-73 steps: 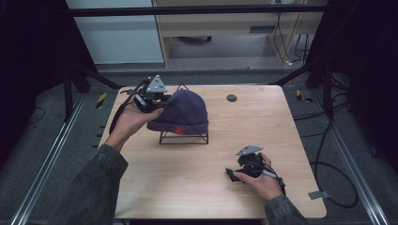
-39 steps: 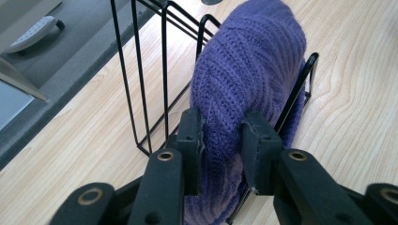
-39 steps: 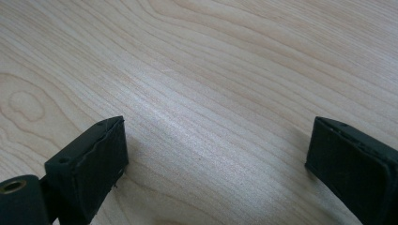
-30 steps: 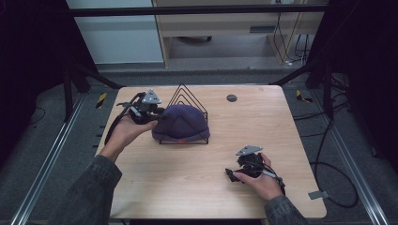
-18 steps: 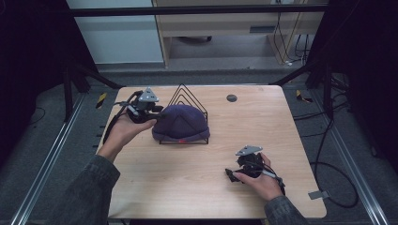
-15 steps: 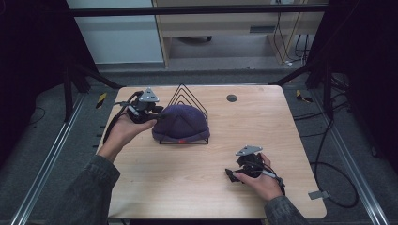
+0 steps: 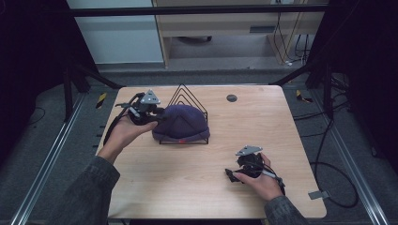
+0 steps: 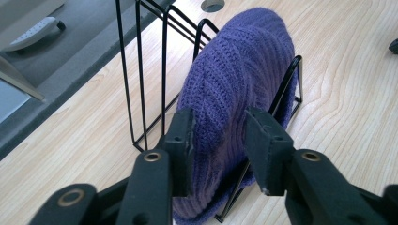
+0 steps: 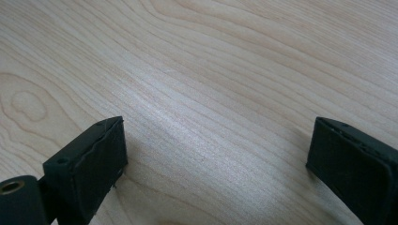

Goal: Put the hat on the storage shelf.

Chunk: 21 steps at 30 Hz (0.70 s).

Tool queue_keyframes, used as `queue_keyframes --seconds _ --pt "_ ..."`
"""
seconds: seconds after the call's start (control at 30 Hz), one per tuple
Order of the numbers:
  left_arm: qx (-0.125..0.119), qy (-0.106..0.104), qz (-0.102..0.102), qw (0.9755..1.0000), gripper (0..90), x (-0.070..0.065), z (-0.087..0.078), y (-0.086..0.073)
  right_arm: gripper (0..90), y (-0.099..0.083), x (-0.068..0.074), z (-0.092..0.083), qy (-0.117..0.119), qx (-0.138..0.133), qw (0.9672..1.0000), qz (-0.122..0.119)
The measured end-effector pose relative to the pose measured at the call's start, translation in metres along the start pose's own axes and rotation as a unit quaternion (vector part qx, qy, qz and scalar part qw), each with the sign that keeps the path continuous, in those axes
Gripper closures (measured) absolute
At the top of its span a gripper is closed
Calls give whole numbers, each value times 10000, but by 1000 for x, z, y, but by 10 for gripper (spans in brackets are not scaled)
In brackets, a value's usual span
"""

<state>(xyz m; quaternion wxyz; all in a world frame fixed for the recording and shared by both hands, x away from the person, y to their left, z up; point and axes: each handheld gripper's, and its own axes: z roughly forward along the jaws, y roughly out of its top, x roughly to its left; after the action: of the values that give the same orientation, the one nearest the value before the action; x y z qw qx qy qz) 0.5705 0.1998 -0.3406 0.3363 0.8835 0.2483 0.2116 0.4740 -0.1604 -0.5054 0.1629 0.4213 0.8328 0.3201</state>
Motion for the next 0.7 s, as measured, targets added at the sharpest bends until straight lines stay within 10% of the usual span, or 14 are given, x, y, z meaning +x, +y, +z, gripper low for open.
queue_keyframes --seconds 0.7 --pt "-210 364 -212 9989 314 -11 -12 2 48 0 0 0 6 -16 10000 -18"
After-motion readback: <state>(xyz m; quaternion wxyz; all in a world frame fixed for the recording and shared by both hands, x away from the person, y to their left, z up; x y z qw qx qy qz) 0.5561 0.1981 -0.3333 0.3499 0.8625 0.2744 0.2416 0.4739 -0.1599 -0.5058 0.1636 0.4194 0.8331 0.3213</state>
